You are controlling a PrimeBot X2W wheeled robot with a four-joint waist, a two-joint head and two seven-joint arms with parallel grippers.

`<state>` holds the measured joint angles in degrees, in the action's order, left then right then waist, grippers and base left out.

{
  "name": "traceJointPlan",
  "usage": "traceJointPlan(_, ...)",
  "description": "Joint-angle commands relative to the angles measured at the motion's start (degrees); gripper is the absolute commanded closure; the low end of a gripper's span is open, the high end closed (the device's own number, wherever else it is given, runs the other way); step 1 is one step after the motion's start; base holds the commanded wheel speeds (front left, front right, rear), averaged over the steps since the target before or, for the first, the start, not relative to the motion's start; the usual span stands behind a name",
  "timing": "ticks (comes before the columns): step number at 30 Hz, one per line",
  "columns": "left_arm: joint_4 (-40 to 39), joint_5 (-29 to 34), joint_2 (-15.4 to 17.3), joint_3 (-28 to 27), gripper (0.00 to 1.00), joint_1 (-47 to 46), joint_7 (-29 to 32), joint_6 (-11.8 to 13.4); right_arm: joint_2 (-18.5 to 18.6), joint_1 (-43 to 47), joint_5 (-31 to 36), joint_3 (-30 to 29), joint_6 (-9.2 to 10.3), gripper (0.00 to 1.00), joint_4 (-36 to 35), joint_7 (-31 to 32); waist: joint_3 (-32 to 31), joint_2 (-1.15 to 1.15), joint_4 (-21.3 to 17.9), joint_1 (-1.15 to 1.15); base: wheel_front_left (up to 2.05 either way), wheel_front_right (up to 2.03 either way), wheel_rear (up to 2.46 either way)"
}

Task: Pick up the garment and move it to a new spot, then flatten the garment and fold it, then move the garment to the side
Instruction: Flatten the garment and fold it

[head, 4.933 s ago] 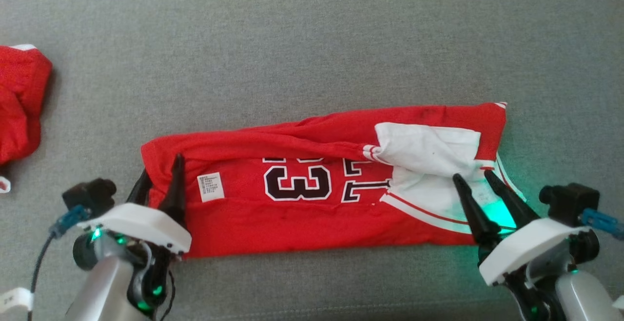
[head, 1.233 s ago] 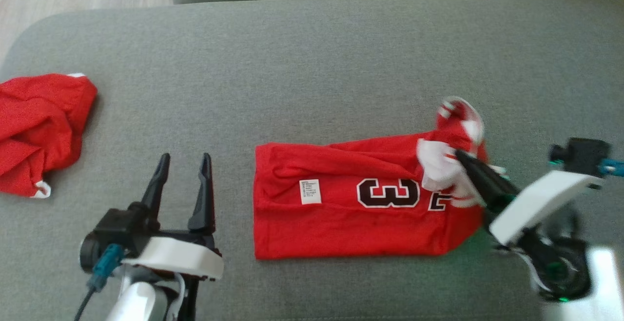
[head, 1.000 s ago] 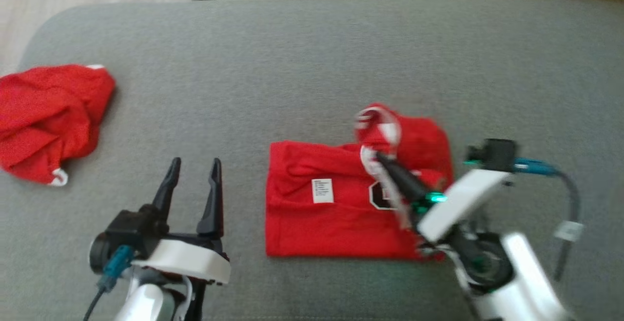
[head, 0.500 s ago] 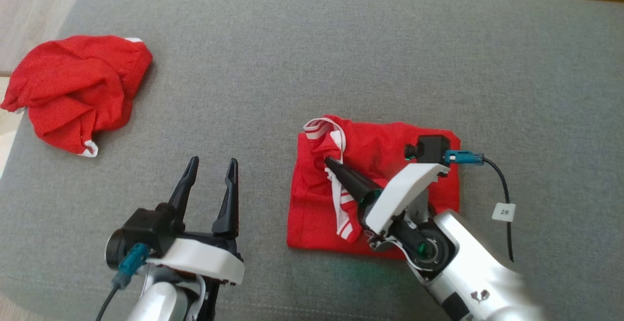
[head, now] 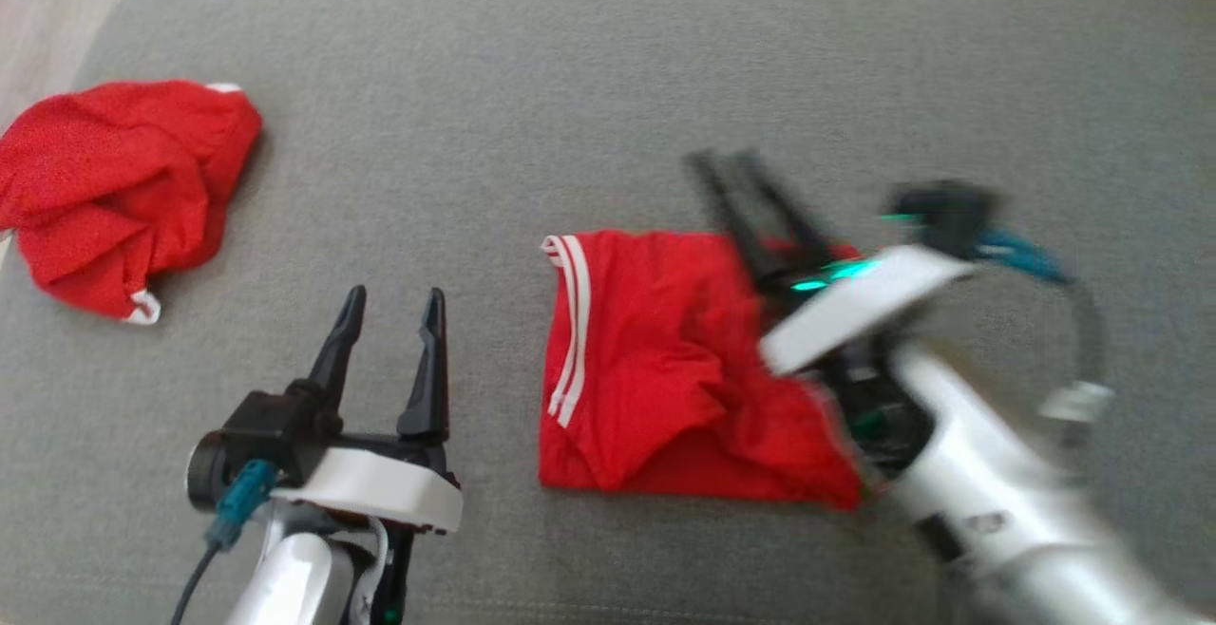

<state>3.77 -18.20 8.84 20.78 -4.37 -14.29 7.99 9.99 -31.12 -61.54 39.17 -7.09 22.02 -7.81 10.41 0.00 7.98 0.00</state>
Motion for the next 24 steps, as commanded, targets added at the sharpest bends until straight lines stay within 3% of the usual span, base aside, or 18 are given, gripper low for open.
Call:
traceJointPlan(1,-1.88,0.44,0.53,-2.79,0.00,-2.06,-0.71,-0.10,1.63,0.56,2.75,-1.70,-0.40,0.00,-1.45,-2.63,-0.50,0.00,-0.91,0.00,0.00,0.00,0.00)
traceJointPlan(6,-2.13,0.48,1.37,-4.21,0.00,-1.15,-0.71,0.21,7.69,6.20,14.02,-12.19,-0.40,0.00,-1.00,-5.94,-1.44,0.00,-3.34,0.00,0.00,0.00,0.00)
traceJointPlan(7,-2.13,0.48,1.37,-4.21,0.00,-1.15,-0.71,0.21,7.69,6.20,14.02,-12.19,-0.40,0.00,-1.00,-5.94,-1.44,0.00,-3.34,0.00,0.00,0.00,0.00)
traceJointPlan(11,-2.37,0.33,2.23,-5.28,0.00,-0.14,-0.71,0.46,9.43,12.23,24.15,-20.68,-0.40,0.00,-3.47,-5.94,-2.21,0.00,-5.08,0.00,0.00,0.00,0.00)
traceJointPlan(18,-2.74,0.31,3.61,-6.07,0.00,1.44,-0.55,1.00,6.89,23.00,37.34,-30.03,-0.40,0.00,-14.45,-0.39,-3.60,0.00,-6.56,0.00,0.00,0.00,0.00)
traceJointPlan(24,-3.40,0.58,4.38,-5.68,0.00,2.95,0.21,1.41,3.49,30.48,42.08,-34.10,-0.40,0.00,-23.85,4.74,-4.46,0.00,-6.57,0.00,0.00,0.00,0.00)
